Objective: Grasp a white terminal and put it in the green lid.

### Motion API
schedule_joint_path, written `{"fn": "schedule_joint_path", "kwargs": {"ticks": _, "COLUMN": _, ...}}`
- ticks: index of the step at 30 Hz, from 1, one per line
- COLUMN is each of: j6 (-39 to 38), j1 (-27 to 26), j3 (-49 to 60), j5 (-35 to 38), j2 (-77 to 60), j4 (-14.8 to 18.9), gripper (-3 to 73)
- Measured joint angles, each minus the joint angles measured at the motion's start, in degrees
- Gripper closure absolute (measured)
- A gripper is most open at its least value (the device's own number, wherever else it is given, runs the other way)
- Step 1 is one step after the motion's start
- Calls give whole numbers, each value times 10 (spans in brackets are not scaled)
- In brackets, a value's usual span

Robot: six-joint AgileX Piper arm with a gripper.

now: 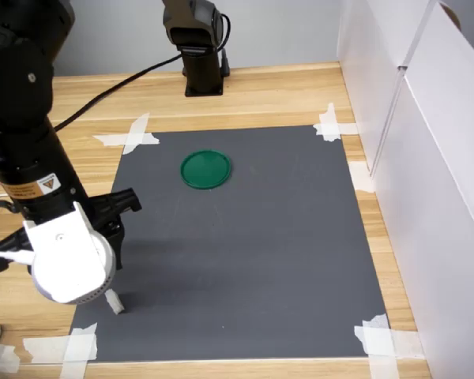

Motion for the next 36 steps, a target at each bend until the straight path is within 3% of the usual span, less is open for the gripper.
{"fn": "schedule_joint_path", "kwargs": {"ticks": 12, "j6": -58, "j1": 0, "j3": 0, "j5": -22, "j2": 25, "j4": -2, "gripper": 154}}
{"fn": "schedule_joint_path", "kwargs": {"ticks": 26, "j6": -66, "j1": 0, "j3": 0, "j5": -39, "j2": 53, "j4": 0, "gripper": 154}}
{"fn": "schedule_joint_path", "kwargs": {"ticks": 36, "j6": -73, "j1": 0, "j3": 0, "j5": -39, "j2": 67, "j4": 22, "gripper": 154}}
